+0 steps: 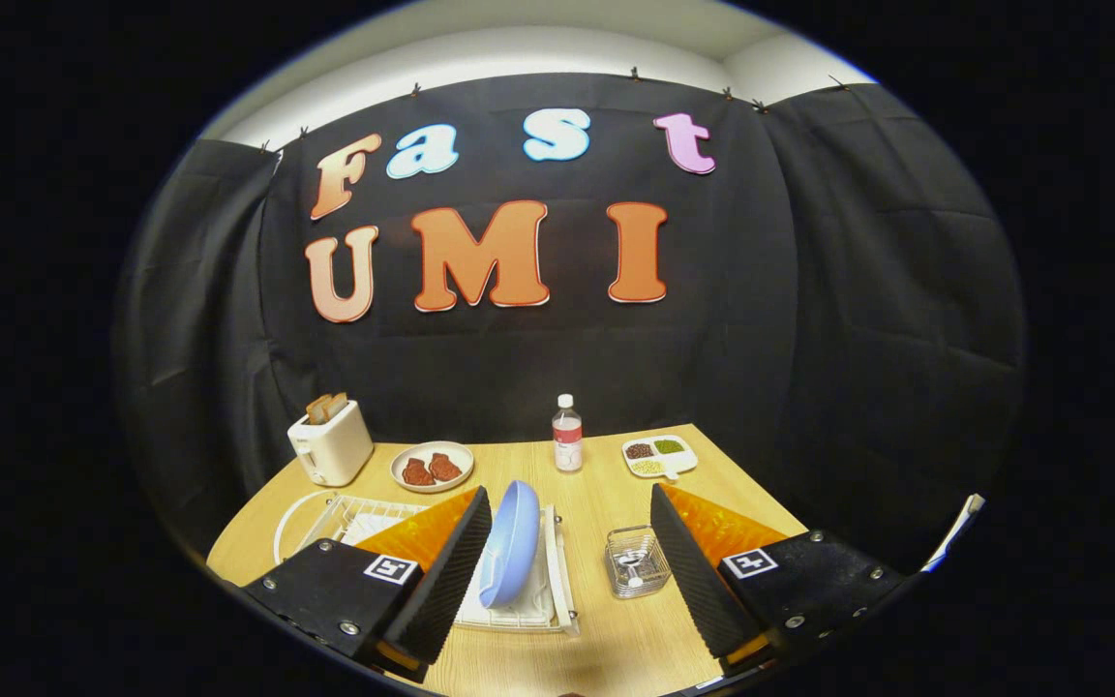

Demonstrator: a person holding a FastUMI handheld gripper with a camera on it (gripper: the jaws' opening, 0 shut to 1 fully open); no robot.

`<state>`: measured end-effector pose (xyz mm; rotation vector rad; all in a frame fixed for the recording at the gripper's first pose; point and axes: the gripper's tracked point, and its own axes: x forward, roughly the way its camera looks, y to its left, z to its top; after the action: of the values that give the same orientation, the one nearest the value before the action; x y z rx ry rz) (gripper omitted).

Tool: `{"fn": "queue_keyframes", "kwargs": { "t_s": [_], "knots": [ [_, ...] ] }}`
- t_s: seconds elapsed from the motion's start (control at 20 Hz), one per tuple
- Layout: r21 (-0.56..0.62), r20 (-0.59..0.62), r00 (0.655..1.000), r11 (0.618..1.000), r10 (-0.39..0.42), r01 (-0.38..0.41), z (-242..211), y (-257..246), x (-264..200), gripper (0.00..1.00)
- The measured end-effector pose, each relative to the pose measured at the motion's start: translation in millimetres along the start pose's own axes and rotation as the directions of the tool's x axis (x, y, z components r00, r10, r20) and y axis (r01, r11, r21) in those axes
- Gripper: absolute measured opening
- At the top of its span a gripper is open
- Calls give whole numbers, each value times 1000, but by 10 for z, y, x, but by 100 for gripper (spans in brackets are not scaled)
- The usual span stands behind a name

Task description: Take the plate from the dish rack, then take the spoon from the basket and place it into the plate.

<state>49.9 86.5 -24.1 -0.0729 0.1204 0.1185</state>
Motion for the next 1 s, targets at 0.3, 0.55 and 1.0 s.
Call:
{"fn": "queue_keyframes", "kwargs": {
  "t_s": [0.3,0.55,1.0],
  "knots": [
    [-32,-72,997,999,16,-18,-190,269,375,98],
    [-101,-165,986,995,-2,-15,-490,380,698,98],
    [-120,-287,956,993,-52,17,-903,380,1188,69]
  ]
}}
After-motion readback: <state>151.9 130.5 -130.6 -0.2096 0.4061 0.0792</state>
